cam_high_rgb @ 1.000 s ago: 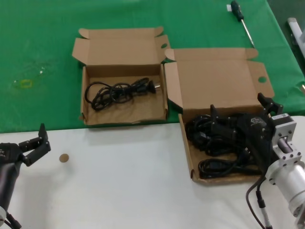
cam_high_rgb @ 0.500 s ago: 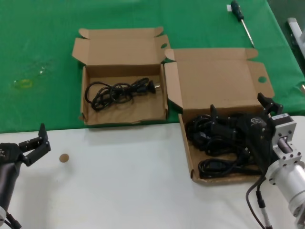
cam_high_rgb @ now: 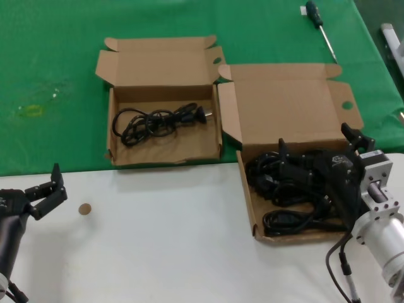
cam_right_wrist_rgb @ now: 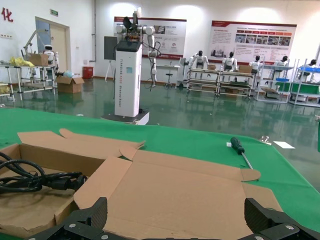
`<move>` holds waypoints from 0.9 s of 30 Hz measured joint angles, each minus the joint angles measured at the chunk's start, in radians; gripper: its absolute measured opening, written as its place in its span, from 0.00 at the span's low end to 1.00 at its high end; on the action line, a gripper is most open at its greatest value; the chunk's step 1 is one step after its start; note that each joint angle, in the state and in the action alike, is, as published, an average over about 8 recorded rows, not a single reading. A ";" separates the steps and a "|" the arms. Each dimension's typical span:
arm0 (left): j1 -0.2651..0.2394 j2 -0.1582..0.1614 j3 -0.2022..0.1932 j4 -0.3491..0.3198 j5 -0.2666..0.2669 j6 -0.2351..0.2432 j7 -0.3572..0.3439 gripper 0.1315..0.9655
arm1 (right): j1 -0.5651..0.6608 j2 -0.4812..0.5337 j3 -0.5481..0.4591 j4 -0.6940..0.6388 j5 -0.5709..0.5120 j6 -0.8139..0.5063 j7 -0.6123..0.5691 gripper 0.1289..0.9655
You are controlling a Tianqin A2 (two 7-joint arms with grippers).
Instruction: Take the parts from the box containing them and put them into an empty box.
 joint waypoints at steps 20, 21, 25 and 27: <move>0.000 0.000 0.000 0.000 0.000 0.000 0.000 1.00 | 0.000 0.000 0.000 0.000 0.000 0.000 0.000 1.00; 0.000 0.000 0.000 0.000 0.000 0.000 0.000 1.00 | 0.000 0.000 0.000 0.000 0.000 0.000 0.000 1.00; 0.000 0.000 0.000 0.000 0.000 0.000 0.000 1.00 | 0.000 0.000 0.000 0.000 0.000 0.000 0.000 1.00; 0.000 0.000 0.000 0.000 0.000 0.000 0.000 1.00 | 0.000 0.000 0.000 0.000 0.000 0.000 0.000 1.00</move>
